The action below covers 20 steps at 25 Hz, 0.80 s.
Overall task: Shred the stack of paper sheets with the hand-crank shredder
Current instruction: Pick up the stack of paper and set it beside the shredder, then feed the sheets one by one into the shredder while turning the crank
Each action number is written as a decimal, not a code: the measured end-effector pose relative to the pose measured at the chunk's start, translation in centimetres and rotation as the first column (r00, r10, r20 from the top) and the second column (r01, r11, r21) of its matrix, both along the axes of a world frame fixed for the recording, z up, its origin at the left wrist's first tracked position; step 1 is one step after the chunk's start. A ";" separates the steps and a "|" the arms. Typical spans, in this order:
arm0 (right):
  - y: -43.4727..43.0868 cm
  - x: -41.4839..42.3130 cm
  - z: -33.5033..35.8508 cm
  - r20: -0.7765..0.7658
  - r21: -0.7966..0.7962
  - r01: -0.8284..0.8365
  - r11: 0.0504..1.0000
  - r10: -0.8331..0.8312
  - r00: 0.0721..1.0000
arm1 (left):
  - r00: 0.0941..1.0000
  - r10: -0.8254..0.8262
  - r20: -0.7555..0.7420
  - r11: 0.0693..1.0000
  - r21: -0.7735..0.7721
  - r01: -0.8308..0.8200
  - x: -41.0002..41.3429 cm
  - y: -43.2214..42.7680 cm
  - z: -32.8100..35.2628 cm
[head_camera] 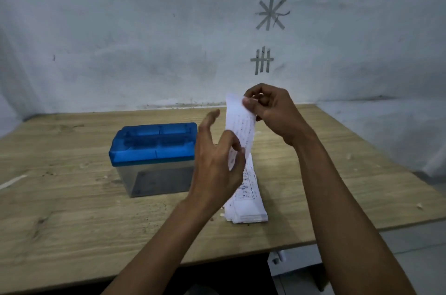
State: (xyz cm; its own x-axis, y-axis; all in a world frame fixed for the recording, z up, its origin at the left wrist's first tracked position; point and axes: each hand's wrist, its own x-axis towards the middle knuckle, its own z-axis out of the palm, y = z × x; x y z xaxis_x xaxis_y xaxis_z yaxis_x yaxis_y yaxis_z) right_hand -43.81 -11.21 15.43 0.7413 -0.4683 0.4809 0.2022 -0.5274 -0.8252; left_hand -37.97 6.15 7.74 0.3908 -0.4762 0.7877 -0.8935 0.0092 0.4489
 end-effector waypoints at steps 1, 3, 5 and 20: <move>0.6 0.1 1.1 0.032 0.014 -0.016 1.000 0.016 0.999 | 0.997 -0.022 -0.068 1.000 0.013 0.023 0.3 0.1 1.4; 1.6 0.6 2.9 0.093 0.059 -0.027 0.998 0.021 0.995 | 0.938 -0.133 -0.319 0.985 0.062 0.161 1.2 0.8 3.8; 2.6 1.4 4.1 0.145 0.109 -0.024 0.994 0.008 0.989 | 0.822 -0.261 -0.506 0.944 0.047 0.328 2.5 2.0 5.6; 8.9 3.8 -2.5 -0.308 0.211 0.021 0.977 0.046 0.950 | 0.852 -0.133 -0.505 0.991 -0.088 0.103 13.8 7.5 9.5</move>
